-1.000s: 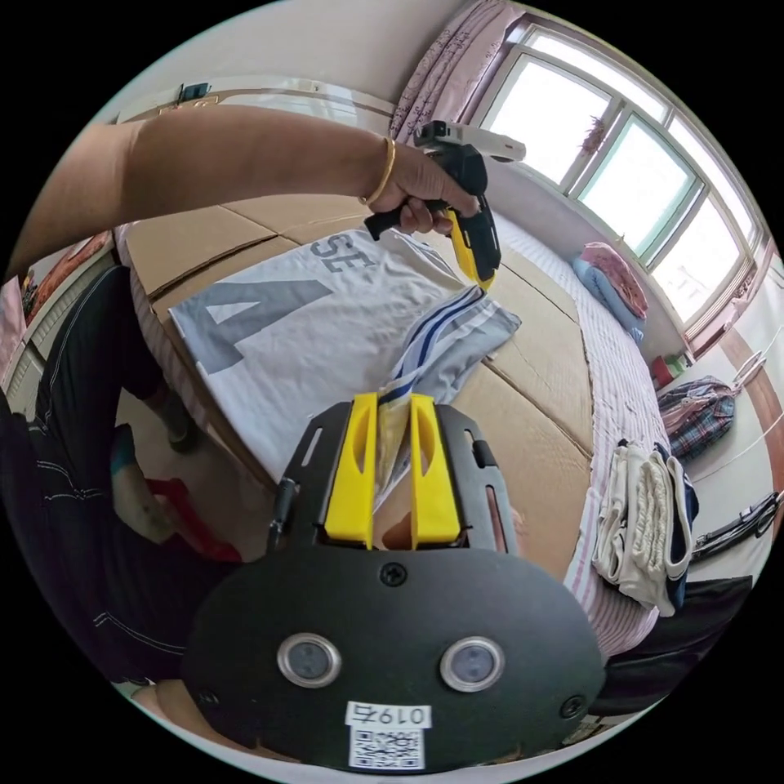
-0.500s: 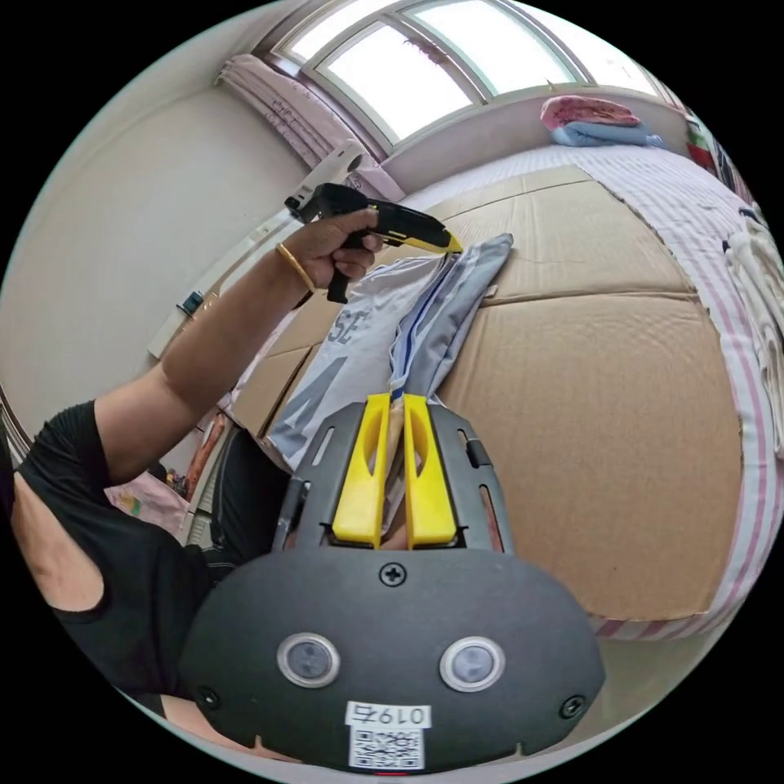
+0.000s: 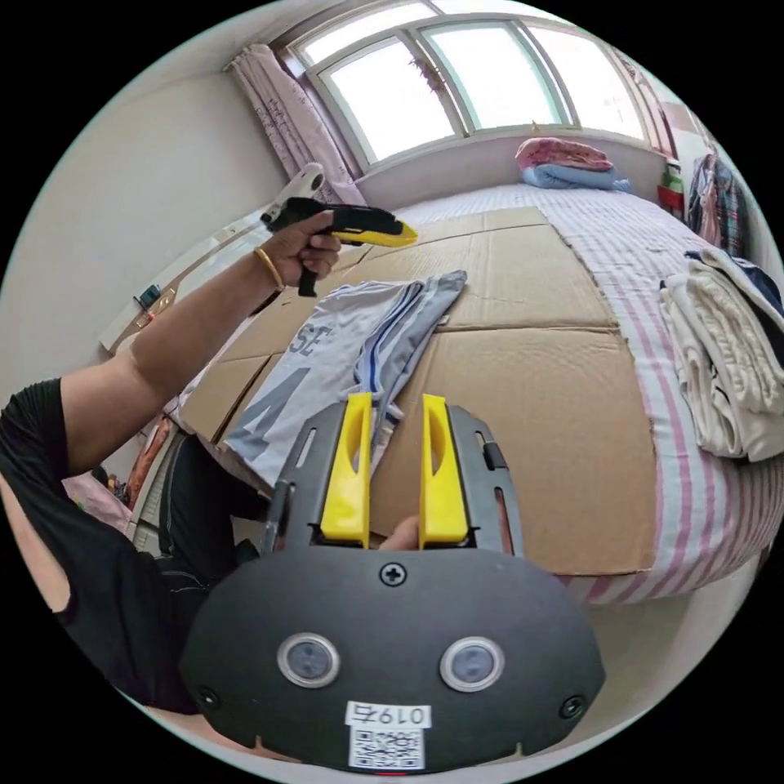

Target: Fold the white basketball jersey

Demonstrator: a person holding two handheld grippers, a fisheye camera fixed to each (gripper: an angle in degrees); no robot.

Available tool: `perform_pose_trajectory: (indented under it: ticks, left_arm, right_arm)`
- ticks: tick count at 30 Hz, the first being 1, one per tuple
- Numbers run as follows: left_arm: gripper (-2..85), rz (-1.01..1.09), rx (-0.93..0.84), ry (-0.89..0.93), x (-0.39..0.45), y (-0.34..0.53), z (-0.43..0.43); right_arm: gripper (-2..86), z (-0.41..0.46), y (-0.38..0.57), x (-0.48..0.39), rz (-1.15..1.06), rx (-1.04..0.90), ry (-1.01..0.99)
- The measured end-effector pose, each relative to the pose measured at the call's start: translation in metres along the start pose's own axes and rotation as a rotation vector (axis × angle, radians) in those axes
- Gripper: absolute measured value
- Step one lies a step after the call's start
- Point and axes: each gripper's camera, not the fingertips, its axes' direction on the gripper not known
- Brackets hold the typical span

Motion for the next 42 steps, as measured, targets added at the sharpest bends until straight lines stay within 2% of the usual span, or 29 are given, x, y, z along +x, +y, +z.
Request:
perform_pose_trajectory:
  ticks: [2,5,9,13,17,20,24,34,42]
  left_arm:
    - [3.6,0.092,0.002,-0.033,0.006,-0.006,0.002]
    - [5.3,0.259,-0.125,-0.159,0.021,-0.016,0.034]
    - [6.5,0.305,-0.245,-0.322,0.009,-0.018,0.063]
    - [7.3,0.252,-0.163,-0.221,-0.029,-0.008,0.037]
    - [8.9,0.198,-0.168,-0.195,-0.091,0.020,-0.001]
    - [9.9,0.123,-0.185,-0.207,-0.133,0.039,-0.016]
    - [11.1,0.039,-0.154,-0.091,-0.172,0.050,-0.019]
    - [11.1,0.149,-0.253,-0.101,-0.180,0.045,0.024]
    - [3.2,0.165,-0.193,-0.100,-0.195,0.064,0.033]
  right_arm:
    - [6.8,-0.012,-0.026,0.007,0.065,0.089,-0.023]
    - [5.8,-0.020,-0.083,0.020,0.116,0.114,-0.065]
    - [4.0,-0.017,-0.182,0.028,0.035,0.077,-0.010]
    - [7.5,0.029,-0.287,0.046,-0.004,-0.118,-0.130]
    - [8.0,0.066,-0.343,0.053,-0.046,-0.301,-0.136]
    - [8.1,0.067,-0.373,0.056,-0.064,-0.321,-0.169]
    - [8.2,0.068,-0.404,0.055,-0.102,-0.342,-0.240]
    - [6.6,0.060,-0.465,0.048,-0.099,-0.373,-0.311]
    - [1.2,0.042,-0.498,0.043,-0.068,-0.329,-0.346]
